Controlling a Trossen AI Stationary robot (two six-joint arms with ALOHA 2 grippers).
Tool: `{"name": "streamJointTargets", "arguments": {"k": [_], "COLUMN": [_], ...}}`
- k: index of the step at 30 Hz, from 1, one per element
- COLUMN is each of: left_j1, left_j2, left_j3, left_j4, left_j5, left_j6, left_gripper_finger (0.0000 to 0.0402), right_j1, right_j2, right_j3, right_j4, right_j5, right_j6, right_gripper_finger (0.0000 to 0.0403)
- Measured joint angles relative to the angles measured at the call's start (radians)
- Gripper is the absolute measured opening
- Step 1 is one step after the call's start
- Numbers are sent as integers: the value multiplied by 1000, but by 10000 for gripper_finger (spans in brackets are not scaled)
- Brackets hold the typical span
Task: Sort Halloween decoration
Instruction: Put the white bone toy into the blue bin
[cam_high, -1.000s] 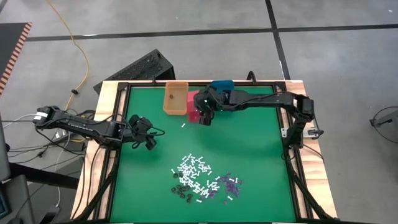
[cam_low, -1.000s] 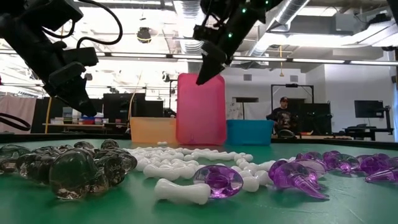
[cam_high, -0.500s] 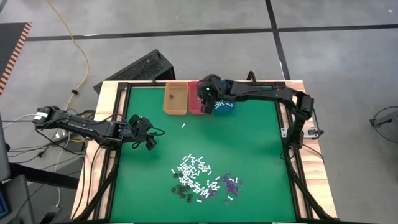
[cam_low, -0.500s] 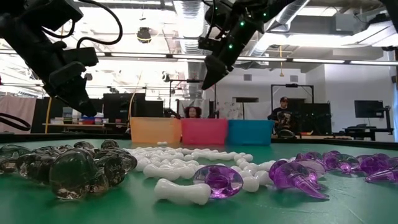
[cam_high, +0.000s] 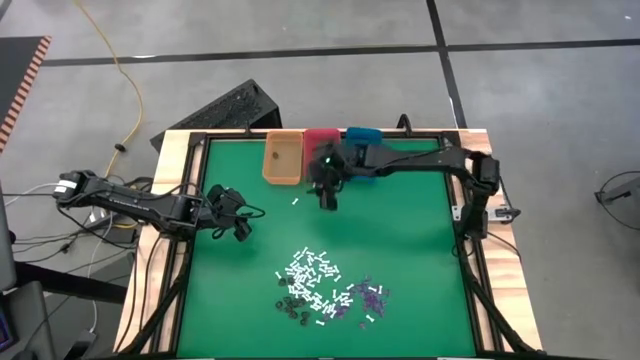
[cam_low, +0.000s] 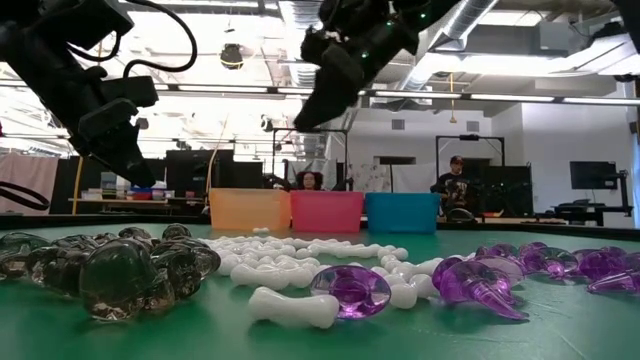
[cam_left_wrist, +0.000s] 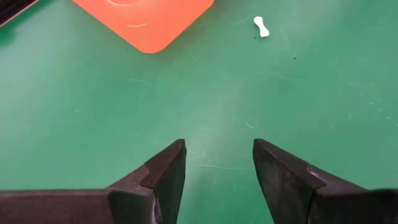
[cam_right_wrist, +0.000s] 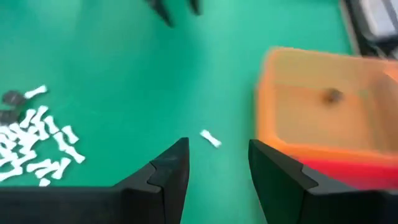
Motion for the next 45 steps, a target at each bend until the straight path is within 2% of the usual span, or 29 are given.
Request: {"name": "streamJointTargets", "arguments": {"k": [5,13,21,29,40,45], "left_j1": [0,1,2,2,4,4], "left_j2": [0,0,0,0,0,0], "left_j3": [0,0,0,0,0,0], "left_j4": [0,-2,-1,-2,-2,-2], "left_j5": [2,17,19,17,19,18], "left_j6": [0,3,2,0,3,3], "left_gripper_finger": [179,179,179,179,179,179], "right_j1": [48,49,15,17,22,38], "right_j2": [112,261,310,372,369,370], "right_j3": [0,-1,1,4,4,76], "right_j4": [111,318,368,432,413,392], "right_j5": [9,8,-53,-67,-13,-12], "right_j6": [-54,-11,-10,-5,-18,-14], "right_gripper_finger": [194,194,194,194,194,194]}}
